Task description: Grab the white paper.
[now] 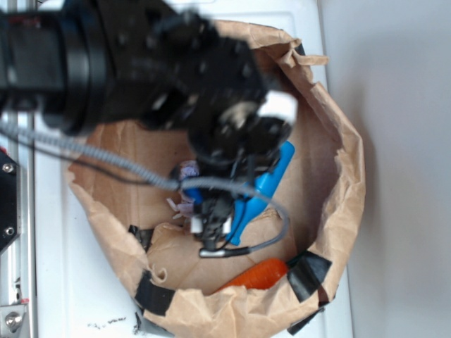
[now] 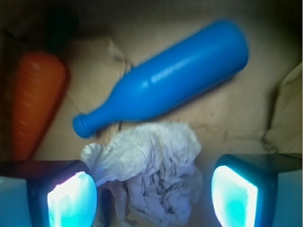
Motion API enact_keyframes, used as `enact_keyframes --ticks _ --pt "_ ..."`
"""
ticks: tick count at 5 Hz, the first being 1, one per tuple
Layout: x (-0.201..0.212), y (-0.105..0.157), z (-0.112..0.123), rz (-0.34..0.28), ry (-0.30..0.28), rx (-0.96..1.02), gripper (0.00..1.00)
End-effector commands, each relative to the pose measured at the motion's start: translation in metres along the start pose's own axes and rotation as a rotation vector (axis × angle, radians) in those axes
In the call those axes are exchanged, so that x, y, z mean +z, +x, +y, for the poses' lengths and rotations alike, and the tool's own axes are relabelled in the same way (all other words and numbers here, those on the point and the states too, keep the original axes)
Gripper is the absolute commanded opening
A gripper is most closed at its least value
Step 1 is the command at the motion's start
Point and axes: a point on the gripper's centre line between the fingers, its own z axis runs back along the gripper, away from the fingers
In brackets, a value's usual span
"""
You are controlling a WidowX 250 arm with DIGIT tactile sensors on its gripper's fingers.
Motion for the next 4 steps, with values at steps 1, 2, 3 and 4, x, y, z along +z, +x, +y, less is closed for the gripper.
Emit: enact_keyframes --ticks 1,2,3,4 --pt "-0.039 0.011 -0.009 -0.044 0.035 -0.020 1.00" --pt "-0.037 0.016 -0.009 -0.050 0.038 0.008 0.00" --pt "-0.019 0.014 -0.005 -0.055 0.006 -0.003 0.00" --pt "0.007 0.013 -0.004 -0.054 -0.026 0.006 0.00"
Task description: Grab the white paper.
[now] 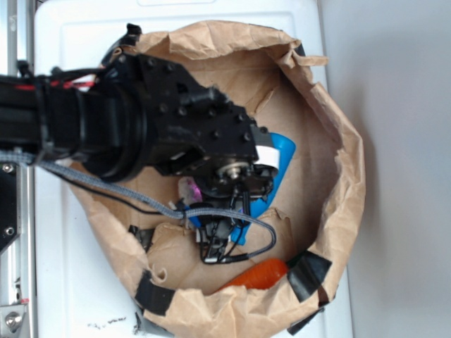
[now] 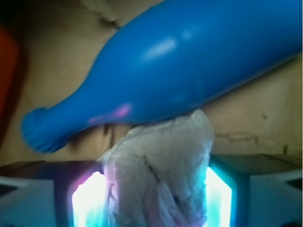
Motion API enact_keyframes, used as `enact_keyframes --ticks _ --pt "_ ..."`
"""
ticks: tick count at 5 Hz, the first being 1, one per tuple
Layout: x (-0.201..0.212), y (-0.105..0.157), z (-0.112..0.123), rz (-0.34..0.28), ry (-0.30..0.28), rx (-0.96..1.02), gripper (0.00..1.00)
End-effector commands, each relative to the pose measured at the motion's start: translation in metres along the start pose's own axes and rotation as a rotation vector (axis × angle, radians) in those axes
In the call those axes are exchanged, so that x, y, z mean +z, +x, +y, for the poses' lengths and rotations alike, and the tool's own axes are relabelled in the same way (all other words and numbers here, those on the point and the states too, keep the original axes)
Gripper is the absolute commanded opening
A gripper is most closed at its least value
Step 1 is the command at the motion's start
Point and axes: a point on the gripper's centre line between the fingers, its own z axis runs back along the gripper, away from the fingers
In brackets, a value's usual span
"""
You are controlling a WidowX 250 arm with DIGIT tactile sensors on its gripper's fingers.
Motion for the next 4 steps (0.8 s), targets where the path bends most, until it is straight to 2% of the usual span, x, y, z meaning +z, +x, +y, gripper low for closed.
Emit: enact_keyframes --ticks 1,2,3,4 --pt "0.084 0.011 0.003 -0.076 -0.037 0.026 0.00" --pt "0.122 0.010 0.008 -0.087 -0.039 0.068 0.00" --pt "0.131 0.012 0.011 -0.087 -0.052 0.060 0.00" --pt "0.132 0.013 0.012 -0.092 -0.019 0.058 0.00"
